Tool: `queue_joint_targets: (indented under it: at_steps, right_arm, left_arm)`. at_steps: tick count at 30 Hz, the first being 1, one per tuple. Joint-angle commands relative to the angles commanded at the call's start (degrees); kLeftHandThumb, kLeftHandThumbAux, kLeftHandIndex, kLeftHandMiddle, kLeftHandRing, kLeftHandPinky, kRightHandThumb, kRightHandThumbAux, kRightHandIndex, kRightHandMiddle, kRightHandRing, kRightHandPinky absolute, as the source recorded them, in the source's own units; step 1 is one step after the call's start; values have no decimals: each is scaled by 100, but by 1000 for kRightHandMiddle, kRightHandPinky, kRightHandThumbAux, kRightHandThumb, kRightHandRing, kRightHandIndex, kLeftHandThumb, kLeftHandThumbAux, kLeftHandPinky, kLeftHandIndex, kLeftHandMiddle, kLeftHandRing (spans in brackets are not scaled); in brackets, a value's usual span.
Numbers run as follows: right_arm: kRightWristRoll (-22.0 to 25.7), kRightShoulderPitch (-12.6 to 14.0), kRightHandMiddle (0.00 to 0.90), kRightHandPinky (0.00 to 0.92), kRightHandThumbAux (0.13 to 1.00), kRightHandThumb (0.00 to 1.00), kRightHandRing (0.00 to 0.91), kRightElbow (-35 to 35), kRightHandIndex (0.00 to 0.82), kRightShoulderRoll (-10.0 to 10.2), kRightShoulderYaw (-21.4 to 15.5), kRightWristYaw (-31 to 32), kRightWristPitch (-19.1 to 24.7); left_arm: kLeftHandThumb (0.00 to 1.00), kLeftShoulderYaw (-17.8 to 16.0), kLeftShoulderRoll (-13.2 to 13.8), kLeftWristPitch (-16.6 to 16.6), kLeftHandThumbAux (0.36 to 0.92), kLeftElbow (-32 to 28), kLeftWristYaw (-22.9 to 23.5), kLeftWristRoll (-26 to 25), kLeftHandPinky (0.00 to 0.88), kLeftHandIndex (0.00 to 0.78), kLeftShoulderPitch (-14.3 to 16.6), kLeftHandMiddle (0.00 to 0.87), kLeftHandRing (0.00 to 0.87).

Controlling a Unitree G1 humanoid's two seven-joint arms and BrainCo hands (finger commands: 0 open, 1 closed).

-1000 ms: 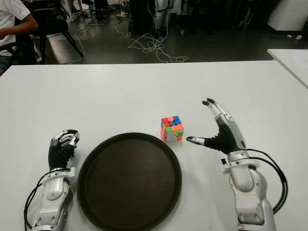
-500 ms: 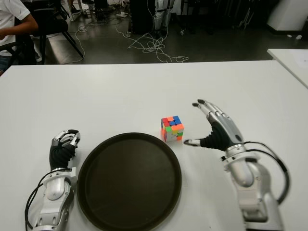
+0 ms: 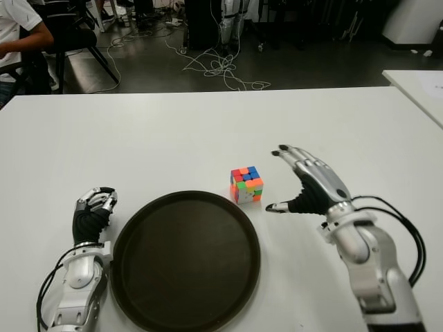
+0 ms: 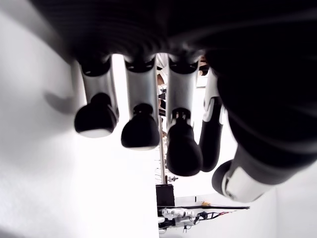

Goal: Pick up the Rubik's Cube and put it in the plate

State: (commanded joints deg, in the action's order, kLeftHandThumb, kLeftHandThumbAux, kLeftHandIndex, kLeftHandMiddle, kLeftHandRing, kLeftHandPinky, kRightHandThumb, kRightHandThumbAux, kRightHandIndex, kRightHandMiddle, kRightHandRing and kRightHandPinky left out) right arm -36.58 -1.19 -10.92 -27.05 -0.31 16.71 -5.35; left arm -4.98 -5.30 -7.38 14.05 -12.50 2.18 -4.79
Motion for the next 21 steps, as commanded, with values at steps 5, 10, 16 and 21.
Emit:
queue_joint_targets:
  at_steps: [5,10,16,21]
  right_arm:
    - [28,-165,0,0,777,0,0,7,0,-112,149,98,69]
    - [45,-239,0,0,781,0,0,8,0,-160,231,157,152]
    - [-9,-375,0,0,801,0,0,108,0,-153,339,58,206]
    - [23,-479,0,0,803,0,0,211,0,-146,391,34,213]
  left_arm:
    - [709,7,-5,-122,704,48,-7,16,829,444,-6,800,824]
    - [708,6,9,-284,705,140,22,1,829,444,10,801,826]
    - [707,20,22,-323,705,130,70,-10,827,444,3,802,827]
    - [706,50,67,-274,705,99,68,80,828,444,-2,804,828]
